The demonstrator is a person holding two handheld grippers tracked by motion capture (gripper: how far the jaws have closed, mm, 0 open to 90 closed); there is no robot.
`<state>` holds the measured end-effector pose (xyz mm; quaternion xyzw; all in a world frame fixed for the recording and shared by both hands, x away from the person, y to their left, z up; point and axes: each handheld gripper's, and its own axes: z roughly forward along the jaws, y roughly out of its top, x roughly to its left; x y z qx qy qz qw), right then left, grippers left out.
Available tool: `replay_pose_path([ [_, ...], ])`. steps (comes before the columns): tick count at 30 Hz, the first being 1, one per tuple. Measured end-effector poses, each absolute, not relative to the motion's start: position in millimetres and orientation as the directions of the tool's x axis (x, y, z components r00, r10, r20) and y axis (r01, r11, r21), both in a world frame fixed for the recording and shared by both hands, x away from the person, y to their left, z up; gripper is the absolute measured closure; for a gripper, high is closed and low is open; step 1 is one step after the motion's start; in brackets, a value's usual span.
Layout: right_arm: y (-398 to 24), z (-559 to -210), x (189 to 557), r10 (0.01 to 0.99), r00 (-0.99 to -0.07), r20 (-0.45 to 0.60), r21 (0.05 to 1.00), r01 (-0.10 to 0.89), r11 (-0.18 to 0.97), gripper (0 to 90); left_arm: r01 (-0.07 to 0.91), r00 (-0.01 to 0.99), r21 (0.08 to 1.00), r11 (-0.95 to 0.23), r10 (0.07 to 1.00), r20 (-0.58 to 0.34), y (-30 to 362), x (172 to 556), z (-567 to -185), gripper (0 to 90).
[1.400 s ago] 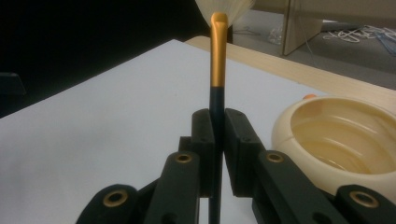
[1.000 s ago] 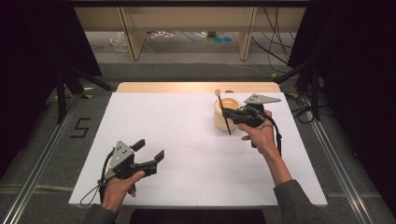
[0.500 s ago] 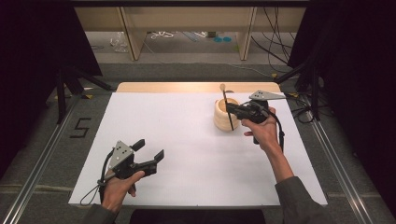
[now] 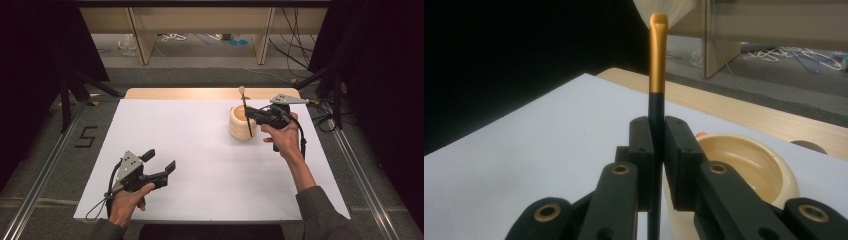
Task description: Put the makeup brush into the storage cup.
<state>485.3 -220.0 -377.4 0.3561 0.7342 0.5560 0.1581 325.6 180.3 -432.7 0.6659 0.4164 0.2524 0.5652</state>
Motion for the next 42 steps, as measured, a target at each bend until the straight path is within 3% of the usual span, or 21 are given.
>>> replay_pose_path([
  [42, -222.5, -361.9, 508.5, 0.735, -0.664, 0.137, 0.939, 0.323, 0.117, 83.4, 0.269, 0.526, 0.963, -0.008, 0.839, -0.14, 179.7, 325.1, -432.6, 16.7],
])
